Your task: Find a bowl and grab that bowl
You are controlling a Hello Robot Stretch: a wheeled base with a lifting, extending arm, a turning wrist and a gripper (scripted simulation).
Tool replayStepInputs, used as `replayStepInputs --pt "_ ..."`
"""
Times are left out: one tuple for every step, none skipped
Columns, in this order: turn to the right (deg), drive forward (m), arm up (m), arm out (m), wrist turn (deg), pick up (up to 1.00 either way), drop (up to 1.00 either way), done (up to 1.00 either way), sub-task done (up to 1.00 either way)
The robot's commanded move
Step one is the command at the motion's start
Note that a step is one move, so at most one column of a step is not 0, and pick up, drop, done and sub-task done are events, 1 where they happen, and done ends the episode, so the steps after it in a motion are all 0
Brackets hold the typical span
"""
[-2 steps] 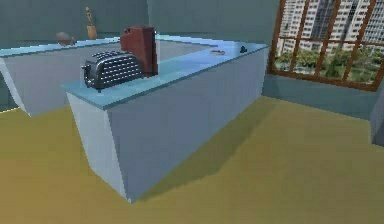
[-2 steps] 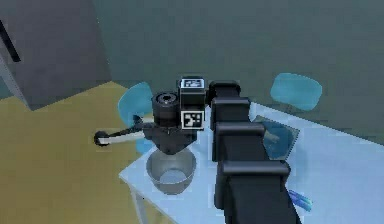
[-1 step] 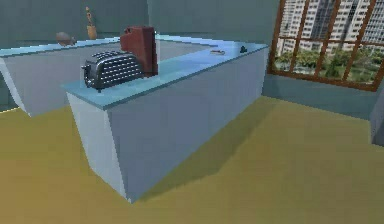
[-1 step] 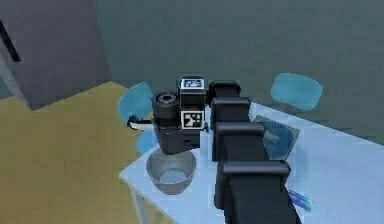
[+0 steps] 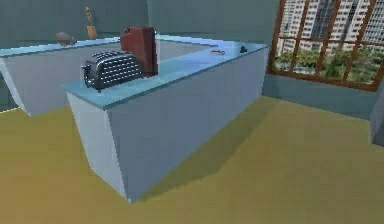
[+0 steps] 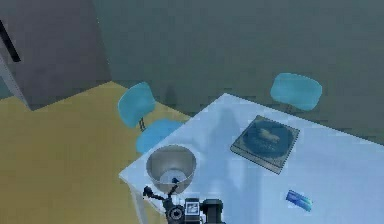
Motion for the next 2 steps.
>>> replayStepInputs --pt "0.0 0.0 0.0 0.0 0.0 1.0 0.0 0.0 0.0" --pt "0.0 0.0 0.1 0.0 0.0 0.0 0.0 0.0 0.0"
